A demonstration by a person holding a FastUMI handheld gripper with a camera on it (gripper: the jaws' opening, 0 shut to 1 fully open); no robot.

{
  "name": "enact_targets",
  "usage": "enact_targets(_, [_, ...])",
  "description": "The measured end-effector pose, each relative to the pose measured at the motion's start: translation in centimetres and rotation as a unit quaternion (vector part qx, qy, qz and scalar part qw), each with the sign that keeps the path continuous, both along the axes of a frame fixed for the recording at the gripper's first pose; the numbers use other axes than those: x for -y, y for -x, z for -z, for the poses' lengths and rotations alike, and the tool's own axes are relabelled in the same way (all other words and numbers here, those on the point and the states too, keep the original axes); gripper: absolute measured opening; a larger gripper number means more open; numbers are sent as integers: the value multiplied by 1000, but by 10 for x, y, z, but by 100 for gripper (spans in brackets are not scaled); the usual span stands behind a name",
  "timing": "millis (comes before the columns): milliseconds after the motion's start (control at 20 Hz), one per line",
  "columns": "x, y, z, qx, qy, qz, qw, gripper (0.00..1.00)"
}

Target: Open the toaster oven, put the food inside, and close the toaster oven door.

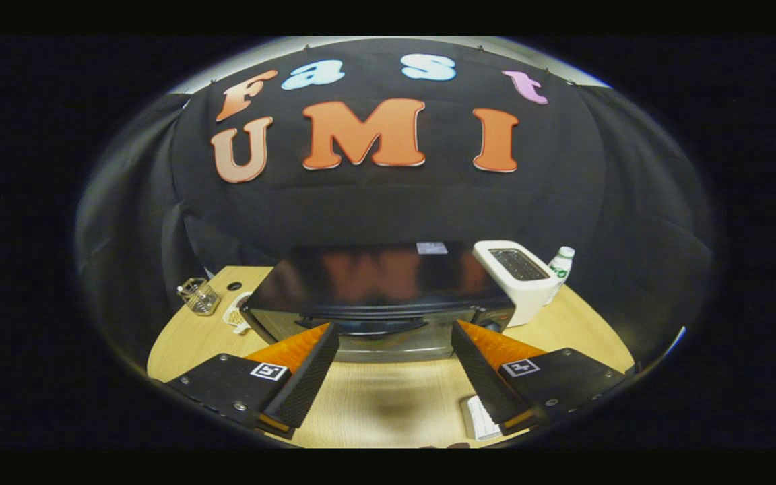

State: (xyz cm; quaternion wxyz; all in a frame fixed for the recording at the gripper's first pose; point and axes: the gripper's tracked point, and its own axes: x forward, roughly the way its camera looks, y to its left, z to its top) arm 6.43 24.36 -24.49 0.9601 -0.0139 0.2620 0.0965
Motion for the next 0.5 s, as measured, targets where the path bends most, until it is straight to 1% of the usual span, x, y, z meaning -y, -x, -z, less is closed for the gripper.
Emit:
enact_targets(350, [55, 8, -119, 99, -4, 21, 995, 99])
enact_targets(500, [85, 14, -155, 131, -8, 38, 991, 99])
